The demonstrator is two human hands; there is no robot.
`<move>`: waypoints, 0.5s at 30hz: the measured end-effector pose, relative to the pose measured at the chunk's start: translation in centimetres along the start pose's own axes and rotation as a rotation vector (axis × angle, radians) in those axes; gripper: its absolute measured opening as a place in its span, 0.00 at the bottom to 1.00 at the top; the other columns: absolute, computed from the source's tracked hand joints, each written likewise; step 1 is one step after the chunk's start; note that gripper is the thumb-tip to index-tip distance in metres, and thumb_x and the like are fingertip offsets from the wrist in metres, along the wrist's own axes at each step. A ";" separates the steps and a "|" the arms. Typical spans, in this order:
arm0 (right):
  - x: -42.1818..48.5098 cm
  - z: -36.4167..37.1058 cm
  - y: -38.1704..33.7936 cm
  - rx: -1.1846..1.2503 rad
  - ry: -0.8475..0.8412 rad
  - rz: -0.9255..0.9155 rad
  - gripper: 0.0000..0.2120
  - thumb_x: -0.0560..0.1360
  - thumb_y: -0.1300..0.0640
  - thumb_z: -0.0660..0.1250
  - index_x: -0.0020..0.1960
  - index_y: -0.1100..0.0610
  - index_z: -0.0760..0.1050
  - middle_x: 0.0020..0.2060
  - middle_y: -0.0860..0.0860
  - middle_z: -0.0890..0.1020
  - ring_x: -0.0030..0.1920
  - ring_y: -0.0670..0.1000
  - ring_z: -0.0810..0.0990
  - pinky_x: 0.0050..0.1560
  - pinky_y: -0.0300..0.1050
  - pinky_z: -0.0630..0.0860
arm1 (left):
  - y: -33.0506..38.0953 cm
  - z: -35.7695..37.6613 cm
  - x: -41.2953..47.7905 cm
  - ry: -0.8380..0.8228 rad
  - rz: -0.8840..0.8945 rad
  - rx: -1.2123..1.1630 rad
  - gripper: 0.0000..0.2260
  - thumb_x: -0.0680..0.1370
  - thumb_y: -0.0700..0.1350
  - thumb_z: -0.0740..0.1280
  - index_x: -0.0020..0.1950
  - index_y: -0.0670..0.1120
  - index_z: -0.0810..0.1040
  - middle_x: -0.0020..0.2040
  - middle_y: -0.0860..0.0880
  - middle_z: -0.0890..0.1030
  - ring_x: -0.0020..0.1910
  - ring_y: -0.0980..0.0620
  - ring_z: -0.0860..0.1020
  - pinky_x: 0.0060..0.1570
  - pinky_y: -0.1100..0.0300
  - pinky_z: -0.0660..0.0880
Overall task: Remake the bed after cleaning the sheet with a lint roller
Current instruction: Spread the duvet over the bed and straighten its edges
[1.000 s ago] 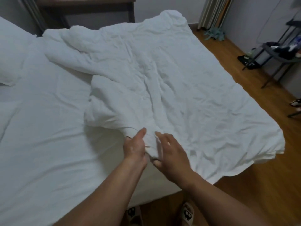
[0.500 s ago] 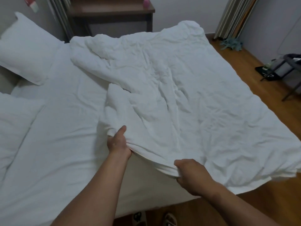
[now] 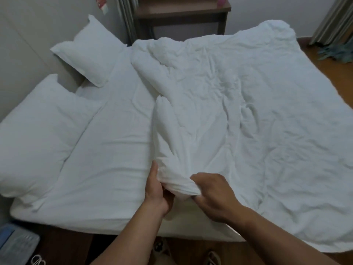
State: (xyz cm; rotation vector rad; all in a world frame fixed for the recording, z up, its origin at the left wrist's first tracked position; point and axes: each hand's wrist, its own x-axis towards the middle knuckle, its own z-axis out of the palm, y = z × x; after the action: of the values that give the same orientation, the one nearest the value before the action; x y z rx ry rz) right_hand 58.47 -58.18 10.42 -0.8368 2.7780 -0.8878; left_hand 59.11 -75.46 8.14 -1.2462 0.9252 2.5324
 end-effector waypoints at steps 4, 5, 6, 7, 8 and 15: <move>-2.0 -0.6 0.5 -0.001 -0.039 0.053 0.03 0.68 0.52 0.58 0.39 0.50 0.68 0.34 0.46 0.75 0.35 0.48 0.74 0.37 0.48 0.72 | 1.4 0.7 3.4 0.182 0.018 -0.006 0.21 0.73 0.48 0.76 0.60 0.38 0.78 0.56 0.41 0.83 0.53 0.39 0.83 0.57 0.45 0.78; -2.1 -0.3 0.9 -0.024 -0.047 0.107 0.03 0.69 0.51 0.58 0.39 0.49 0.67 0.34 0.45 0.74 0.36 0.48 0.73 0.37 0.48 0.72 | 2.1 0.9 4.2 0.216 0.079 0.018 0.17 0.72 0.42 0.76 0.58 0.39 0.78 0.56 0.41 0.83 0.52 0.40 0.83 0.54 0.46 0.79; -2.0 0.2 1.4 -0.070 -0.077 0.191 0.03 0.69 0.49 0.57 0.40 0.48 0.65 0.35 0.44 0.74 0.37 0.48 0.74 0.37 0.47 0.73 | 3.0 1.2 4.6 0.216 0.155 0.049 0.15 0.72 0.38 0.75 0.57 0.40 0.79 0.55 0.41 0.84 0.51 0.41 0.83 0.52 0.47 0.80; -1.9 0.8 1.8 -0.135 -0.120 0.302 0.03 0.70 0.49 0.58 0.42 0.47 0.66 0.37 0.43 0.75 0.39 0.48 0.75 0.39 0.47 0.74 | 3.8 1.4 4.8 0.198 0.247 0.108 0.14 0.71 0.38 0.75 0.56 0.42 0.80 0.55 0.42 0.84 0.50 0.42 0.84 0.51 0.47 0.81; -1.6 1.5 1.9 -0.196 -0.179 0.421 0.06 0.71 0.48 0.60 0.47 0.46 0.67 0.42 0.43 0.76 0.43 0.49 0.76 0.43 0.47 0.76 | 4.7 1.5 4.7 0.188 0.351 0.210 0.15 0.70 0.40 0.75 0.55 0.44 0.80 0.54 0.43 0.85 0.50 0.44 0.84 0.52 0.46 0.82; 6.7 10.3 -10.6 -0.006 0.005 0.231 0.48 0.70 0.37 0.64 0.81 0.54 0.45 0.78 0.51 0.58 0.76 0.50 0.59 0.73 0.43 0.63 | 11.0 -3.2 -1.3 0.296 0.856 0.901 0.14 0.75 0.48 0.72 0.56 0.45 0.75 0.51 0.49 0.81 0.50 0.48 0.78 0.53 0.57 0.72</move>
State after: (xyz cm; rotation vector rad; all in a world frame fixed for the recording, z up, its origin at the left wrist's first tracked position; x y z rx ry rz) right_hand 60.55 -74.17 8.33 -0.5008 2.8074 -0.8412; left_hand 57.59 -85.90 12.66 -1.0118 2.7091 1.8219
